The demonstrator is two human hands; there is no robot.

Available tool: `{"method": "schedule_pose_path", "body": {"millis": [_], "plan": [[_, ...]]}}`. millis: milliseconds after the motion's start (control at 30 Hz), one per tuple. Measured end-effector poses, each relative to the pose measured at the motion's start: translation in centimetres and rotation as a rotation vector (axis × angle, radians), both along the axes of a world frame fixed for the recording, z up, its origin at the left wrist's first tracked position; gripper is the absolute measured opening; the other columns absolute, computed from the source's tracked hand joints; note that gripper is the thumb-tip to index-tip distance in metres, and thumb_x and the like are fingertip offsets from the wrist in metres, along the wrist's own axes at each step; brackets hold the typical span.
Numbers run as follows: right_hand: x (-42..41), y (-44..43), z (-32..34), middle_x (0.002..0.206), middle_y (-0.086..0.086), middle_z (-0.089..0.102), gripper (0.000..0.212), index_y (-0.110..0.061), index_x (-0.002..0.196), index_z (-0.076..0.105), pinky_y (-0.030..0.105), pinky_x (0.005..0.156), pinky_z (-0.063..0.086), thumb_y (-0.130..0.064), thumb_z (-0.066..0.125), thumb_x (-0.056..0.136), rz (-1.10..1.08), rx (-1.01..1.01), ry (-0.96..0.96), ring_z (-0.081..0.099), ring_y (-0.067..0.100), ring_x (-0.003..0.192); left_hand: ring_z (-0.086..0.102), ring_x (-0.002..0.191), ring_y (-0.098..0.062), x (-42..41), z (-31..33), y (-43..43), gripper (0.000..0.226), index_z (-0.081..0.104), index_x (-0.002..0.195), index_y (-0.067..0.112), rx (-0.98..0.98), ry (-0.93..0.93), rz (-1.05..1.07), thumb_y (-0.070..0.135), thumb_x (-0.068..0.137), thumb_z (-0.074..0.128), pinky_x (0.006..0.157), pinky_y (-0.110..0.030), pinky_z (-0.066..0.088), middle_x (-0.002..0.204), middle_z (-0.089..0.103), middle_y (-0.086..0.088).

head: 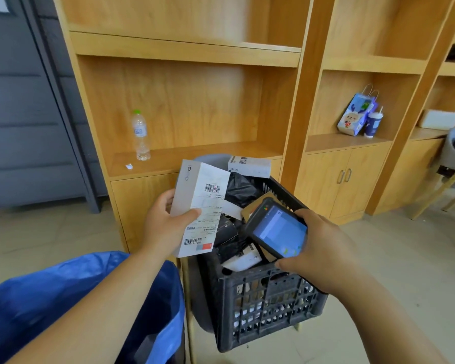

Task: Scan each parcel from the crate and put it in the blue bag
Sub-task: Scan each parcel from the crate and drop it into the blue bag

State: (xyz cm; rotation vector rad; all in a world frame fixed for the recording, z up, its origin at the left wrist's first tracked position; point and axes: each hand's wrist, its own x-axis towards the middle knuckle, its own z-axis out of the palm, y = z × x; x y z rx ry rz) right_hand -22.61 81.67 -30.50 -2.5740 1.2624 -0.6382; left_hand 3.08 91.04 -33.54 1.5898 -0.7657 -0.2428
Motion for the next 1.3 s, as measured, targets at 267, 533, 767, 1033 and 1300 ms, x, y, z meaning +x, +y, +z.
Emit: {"method": "schedule_pose_path", "body": {"millis": [267,533,767,1033,1300], "plan": [[2.9,2.9,-0.9,0.101,-0.007,0.054,0.082,-0.03,0.122,0.041,0.033,0.066,0.05,-0.051,0.082,0.054,0.112,0.012,-0.02,0.053,0.016,0.088,0.064,0.089,-0.005,2.5,-1.9,5.5,0.043,0.059,0.118,0.028,0.018,0.095,0.061,0.023,0.078,0.074,0.063,-0.023,0.047,0.105,0.066,0.014],[10.7,7.5,-4.2,0.095,-0.009,0.051,0.082,-0.024,0.121,0.044,0.032,0.063,0.044,-0.047,0.083,0.053,0.359,0.025,0.123,0.048,0.015,0.081,0.066,0.084,-0.003,7.0,-9.3,15.8,0.035,0.062,0.094,0.037,0.158,0.225,0.265,0.016,0.072,0.079,0.064,-0.019,0.047,0.095,0.069,0.015],[18.3,10.5,-10.4,0.125,-0.007,0.051,0.095,-0.026,0.138,0.031,0.033,0.08,0.045,-0.053,0.076,0.059,0.562,0.097,0.373,0.052,0.019,0.11,0.062,0.086,-0.012,11.9,-17.4,22.7,0.04,0.062,0.104,0.019,0.454,0.302,0.475,0.019,0.069,0.081,0.061,-0.022,0.041,0.1,0.065,0.007],[26.0,11.1,-17.0,0.116,-0.006,0.053,0.079,-0.025,0.124,0.036,0.034,0.071,0.038,-0.051,0.072,0.058,0.603,0.117,0.644,0.053,0.022,0.105,0.052,0.084,-0.027,17.5,-25.5,24.3,0.058,0.05,0.121,0.006,1.188,0.445,0.394,0.027,0.074,0.077,0.063,-0.032,0.043,0.122,0.045,-0.018],[32.0,10.0,-22.7,0.102,-0.006,0.051,0.068,-0.025,0.112,0.038,0.033,0.067,0.031,-0.05,0.072,0.06,0.7,0.072,0.771,0.05,0.021,0.091,0.059,0.104,-0.032,20.8,-34.5,22.8,0.054,0.054,0.125,0.005,1.344,0.593,0.391,0.028,0.079,0.072,0.075,-0.034,0.048,0.122,0.058,-0.017]]}}
